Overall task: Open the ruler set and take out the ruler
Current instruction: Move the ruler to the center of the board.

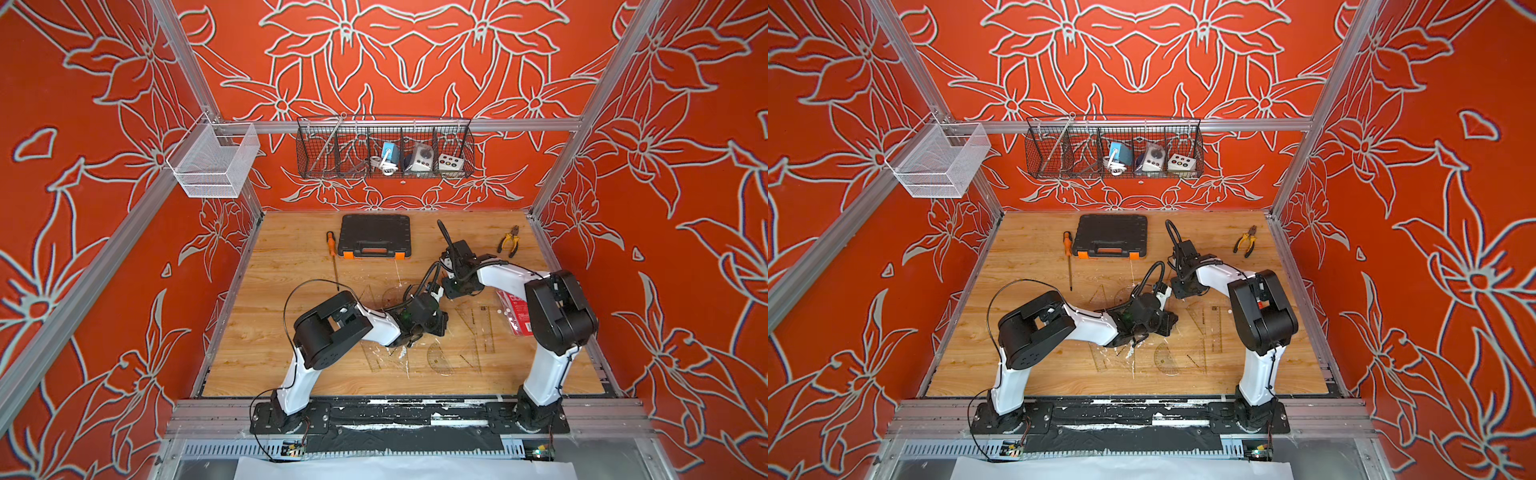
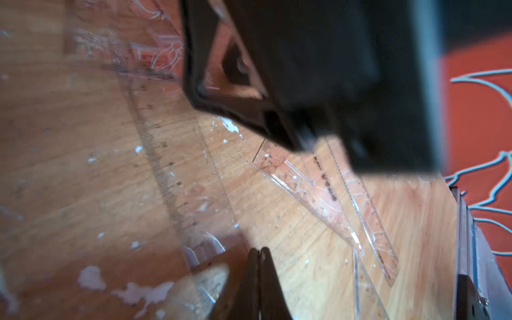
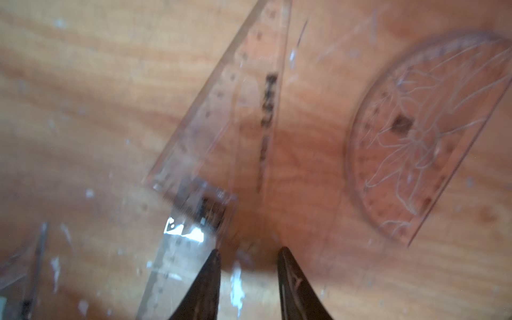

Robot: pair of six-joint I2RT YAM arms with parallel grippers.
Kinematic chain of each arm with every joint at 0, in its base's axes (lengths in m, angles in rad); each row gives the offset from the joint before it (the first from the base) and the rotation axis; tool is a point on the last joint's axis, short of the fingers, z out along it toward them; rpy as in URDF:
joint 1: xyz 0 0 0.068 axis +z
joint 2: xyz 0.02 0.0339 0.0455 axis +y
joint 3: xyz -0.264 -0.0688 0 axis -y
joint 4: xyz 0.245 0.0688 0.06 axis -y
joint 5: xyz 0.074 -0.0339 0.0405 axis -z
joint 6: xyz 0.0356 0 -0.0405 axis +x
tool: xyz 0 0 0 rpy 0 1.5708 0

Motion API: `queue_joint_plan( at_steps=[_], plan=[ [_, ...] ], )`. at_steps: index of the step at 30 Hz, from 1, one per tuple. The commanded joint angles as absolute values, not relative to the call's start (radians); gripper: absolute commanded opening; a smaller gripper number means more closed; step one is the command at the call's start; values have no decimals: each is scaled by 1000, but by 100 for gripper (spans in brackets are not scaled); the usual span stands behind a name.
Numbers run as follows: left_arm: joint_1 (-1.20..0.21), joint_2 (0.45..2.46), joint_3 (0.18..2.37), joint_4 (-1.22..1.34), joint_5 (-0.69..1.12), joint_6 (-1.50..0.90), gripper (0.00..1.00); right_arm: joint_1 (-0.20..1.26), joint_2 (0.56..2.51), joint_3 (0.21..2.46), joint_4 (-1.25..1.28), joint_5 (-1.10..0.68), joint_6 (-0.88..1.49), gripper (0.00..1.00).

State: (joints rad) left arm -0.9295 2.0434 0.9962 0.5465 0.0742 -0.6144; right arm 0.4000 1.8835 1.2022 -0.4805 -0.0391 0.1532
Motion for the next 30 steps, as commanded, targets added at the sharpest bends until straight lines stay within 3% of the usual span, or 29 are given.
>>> queue_joint_plan(
  at_steps=[1,14,25,30],
  plan=[
    [-930,2080,974,532,91,-640,0,406,1950,1270,-507,12,157,36],
    [-913,2067,941,575,121,-656,0,408,2082,1493,-532,-28,122,37],
    [-913,1769,936,538,44,-486,0,405,1764,1402,-581,-28,107,42],
    [-864,1547,853,488,16,-426,19,402,1572,1283,-555,-5,116,51]
  ],
)
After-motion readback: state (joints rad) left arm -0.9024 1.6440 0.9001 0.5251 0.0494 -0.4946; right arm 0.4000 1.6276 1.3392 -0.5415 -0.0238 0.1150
